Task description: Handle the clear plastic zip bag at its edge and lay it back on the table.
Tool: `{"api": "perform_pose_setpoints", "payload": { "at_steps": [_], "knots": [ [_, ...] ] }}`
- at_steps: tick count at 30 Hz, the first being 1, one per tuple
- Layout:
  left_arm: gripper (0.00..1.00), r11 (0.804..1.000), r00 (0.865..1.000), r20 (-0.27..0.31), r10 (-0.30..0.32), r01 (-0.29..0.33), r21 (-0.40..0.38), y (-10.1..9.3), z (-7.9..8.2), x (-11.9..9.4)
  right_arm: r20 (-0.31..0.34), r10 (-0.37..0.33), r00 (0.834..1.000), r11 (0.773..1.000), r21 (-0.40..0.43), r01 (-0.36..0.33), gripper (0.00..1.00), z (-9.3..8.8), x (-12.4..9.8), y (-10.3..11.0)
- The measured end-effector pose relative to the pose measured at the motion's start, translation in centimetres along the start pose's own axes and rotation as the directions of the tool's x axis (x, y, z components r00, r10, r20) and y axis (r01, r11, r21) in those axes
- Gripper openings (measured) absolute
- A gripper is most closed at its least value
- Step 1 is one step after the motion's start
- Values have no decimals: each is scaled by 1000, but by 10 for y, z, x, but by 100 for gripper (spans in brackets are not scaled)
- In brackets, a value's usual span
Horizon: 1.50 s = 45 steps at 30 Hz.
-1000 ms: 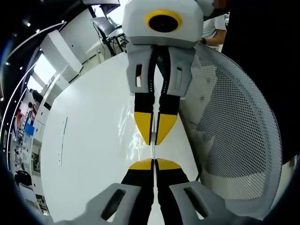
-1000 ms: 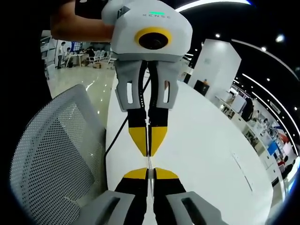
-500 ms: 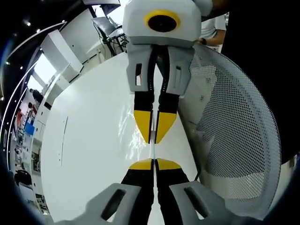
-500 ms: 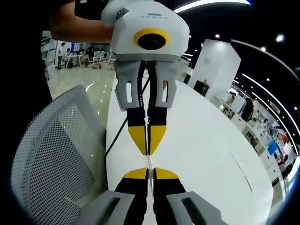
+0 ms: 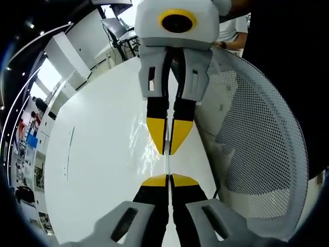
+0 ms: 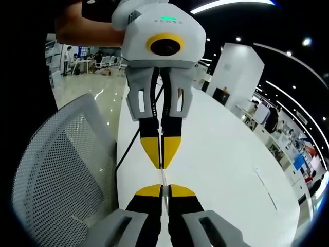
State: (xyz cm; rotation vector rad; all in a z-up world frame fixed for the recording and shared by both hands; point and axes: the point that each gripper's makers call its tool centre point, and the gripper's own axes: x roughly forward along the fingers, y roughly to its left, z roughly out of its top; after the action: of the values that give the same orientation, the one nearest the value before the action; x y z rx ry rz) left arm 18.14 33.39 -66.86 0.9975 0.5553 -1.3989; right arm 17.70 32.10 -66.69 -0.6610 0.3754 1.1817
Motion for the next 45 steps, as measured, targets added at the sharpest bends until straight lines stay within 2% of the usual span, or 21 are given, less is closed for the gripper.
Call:
{"api": "perform_pose_setpoints", "payload": {
  "at_steps": [32,45],
  "knots": [
    [0,1000,1000,-9,10,-10,-22,1,-6,0,4,-3,1000,1000,16,3,0,-2,0,-2],
    [0,1000,1000,-6,21,-21,-21,2,-3,-1,7,-9,1000,999,32,9,0,-2,-2,-4]
  ]
}}
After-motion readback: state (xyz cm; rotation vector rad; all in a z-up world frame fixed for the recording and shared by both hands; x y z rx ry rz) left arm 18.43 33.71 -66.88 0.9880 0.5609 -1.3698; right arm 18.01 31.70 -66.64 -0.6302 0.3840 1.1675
